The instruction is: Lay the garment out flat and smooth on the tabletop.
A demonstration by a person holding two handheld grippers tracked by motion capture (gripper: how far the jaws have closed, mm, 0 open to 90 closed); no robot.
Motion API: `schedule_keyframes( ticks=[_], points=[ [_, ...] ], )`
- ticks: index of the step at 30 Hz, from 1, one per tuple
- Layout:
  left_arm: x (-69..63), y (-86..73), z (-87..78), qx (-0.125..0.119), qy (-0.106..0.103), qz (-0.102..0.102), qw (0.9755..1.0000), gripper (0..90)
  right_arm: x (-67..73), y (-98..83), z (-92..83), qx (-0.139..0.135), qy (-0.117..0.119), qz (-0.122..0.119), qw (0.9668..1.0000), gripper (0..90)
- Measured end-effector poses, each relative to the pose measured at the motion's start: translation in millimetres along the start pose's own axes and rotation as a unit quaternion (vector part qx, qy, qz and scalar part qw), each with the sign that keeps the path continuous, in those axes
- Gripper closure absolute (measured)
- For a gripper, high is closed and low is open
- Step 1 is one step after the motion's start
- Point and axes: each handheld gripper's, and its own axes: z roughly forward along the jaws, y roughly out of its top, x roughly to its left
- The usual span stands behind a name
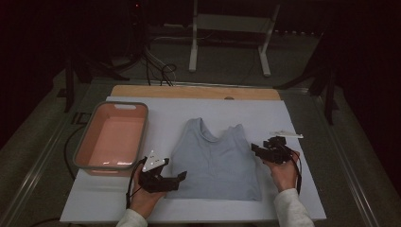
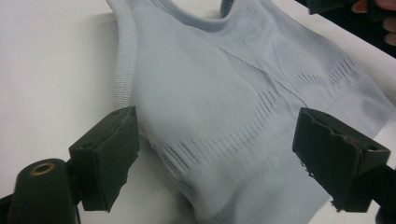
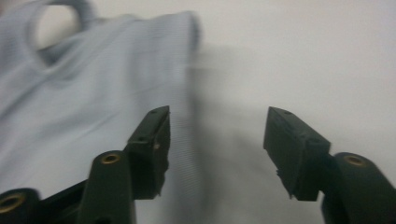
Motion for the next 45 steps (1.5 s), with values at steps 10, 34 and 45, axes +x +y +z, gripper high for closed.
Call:
schedule_keyframes(
  ticks=[10, 34, 45],
  points=[
    [-4.2, -3.2, 5.5, 0.013, -0.01, 0.003, 0.9999, 16.9, -2.9, -4.2, 28.2, 0.065, 0.02, 0.005, 0.9977, 45.4],
    [-12.9, -9.0, 16.6, 0.038, -0.03, 0.019, 0.9987, 22.9, 54.2, 0.9, 43.0, 0.071, 0.083, -0.049, 0.9928, 48.9],
    [-19.8, -6.1, 8.0, 0.019, -0.056, 0.038, 0.9975, 46.0, 55.1, -0.8, 53.1, 0.097, 0.045, -0.072, 0.9916, 90.0]
  ],
)
